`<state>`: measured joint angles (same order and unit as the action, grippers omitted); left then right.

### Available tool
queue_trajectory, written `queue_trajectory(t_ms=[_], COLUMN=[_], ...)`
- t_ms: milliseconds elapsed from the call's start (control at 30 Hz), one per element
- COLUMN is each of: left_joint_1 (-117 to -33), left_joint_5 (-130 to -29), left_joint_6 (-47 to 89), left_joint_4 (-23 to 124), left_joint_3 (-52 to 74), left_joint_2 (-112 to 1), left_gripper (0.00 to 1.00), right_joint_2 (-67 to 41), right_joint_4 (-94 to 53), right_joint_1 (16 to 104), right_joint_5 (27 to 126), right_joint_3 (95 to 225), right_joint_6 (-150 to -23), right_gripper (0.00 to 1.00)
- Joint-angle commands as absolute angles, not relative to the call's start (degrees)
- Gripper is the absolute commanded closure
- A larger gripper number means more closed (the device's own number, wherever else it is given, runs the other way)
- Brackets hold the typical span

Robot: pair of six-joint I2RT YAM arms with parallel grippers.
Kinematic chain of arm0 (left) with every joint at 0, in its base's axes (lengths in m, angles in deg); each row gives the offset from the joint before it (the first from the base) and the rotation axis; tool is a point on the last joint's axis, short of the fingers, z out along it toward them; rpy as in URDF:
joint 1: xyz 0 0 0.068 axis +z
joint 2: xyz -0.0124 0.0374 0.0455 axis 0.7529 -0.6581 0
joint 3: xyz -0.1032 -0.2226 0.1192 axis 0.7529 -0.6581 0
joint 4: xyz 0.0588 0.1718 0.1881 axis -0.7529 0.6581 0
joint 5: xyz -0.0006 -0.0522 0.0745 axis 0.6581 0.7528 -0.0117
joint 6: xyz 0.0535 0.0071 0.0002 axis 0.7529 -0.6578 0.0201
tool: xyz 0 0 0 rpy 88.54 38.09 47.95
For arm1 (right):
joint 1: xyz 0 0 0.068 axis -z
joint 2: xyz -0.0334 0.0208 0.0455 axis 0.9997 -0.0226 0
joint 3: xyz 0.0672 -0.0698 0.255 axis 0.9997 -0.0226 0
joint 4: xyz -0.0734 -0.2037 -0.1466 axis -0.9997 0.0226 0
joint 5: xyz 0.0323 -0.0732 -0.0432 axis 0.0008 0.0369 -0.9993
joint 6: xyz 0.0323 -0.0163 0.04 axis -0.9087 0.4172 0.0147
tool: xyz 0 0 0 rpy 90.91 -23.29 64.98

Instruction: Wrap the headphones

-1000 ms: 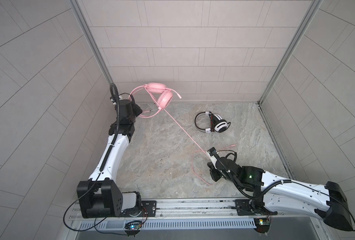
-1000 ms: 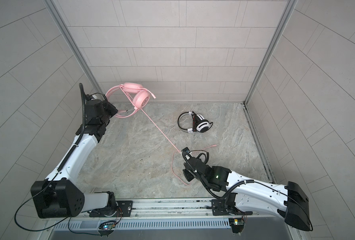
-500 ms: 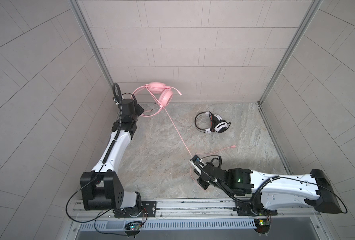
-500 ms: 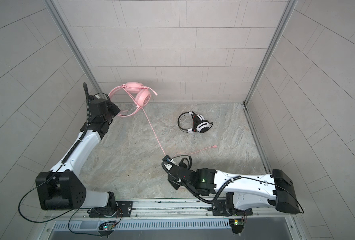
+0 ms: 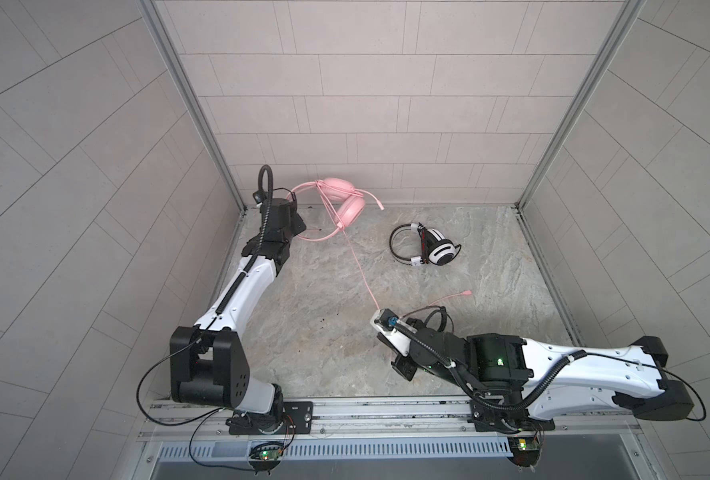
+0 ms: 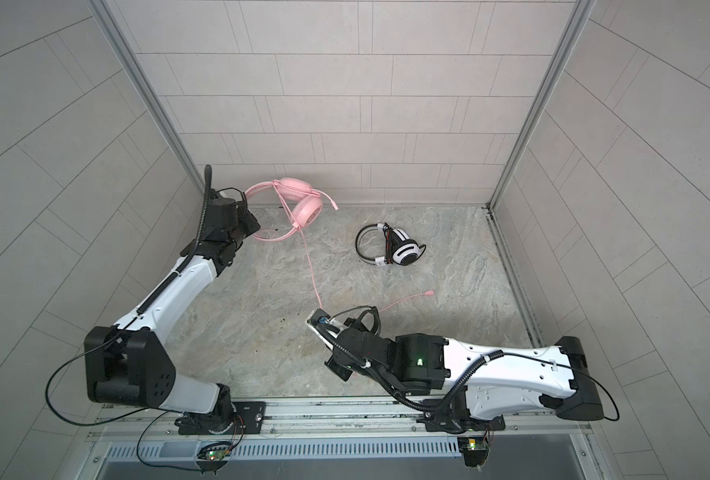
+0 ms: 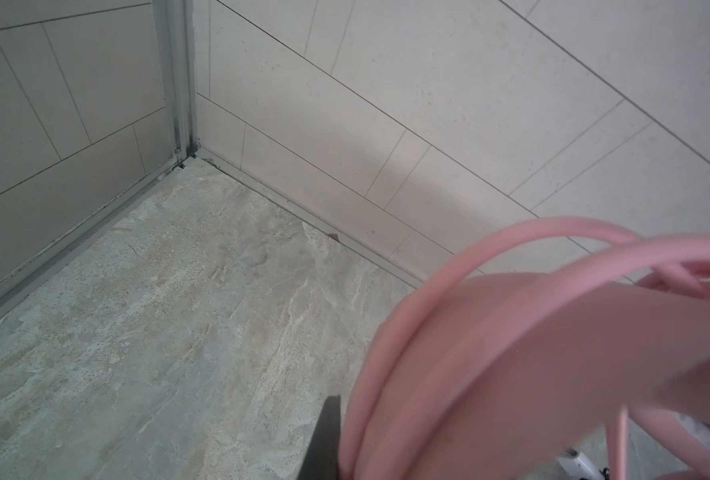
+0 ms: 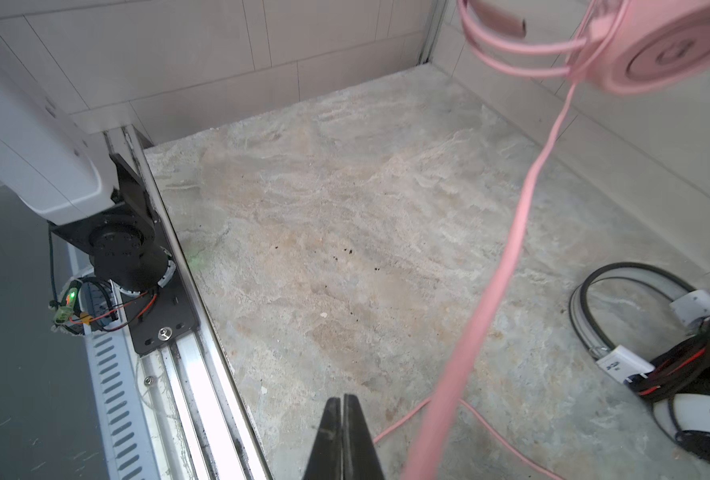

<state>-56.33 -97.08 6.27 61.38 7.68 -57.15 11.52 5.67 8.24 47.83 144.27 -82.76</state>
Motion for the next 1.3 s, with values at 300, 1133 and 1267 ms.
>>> queue_trajectory(t_ms=[300,1133,1267], left_joint_1=[-69.2,-82.5,-82.5], left_joint_5=[-102.6,-75.6,-66.8], left_joint_6=[24.8,51.2,54.0], left_joint_4=[83.2,106.9,103.4], left_joint_3=[23.0,19.6,14.9], left_joint_2=[-68.5,-57.3,-53.1], left_gripper=[1.00,1.00,1.00], right_joint_2=[17.2,22.3,17.4], right_joint_4=[8.9,11.5,15.4], right_joint_1=[8.4,38.9,45.9], right_joint_5=[31.9,40.0,46.6], right_joint_3=[152.9,153.9,156.0], right_joint_6=[-69.3,-66.5,-69.7], right_gripper=[1.00,1.00,1.00])
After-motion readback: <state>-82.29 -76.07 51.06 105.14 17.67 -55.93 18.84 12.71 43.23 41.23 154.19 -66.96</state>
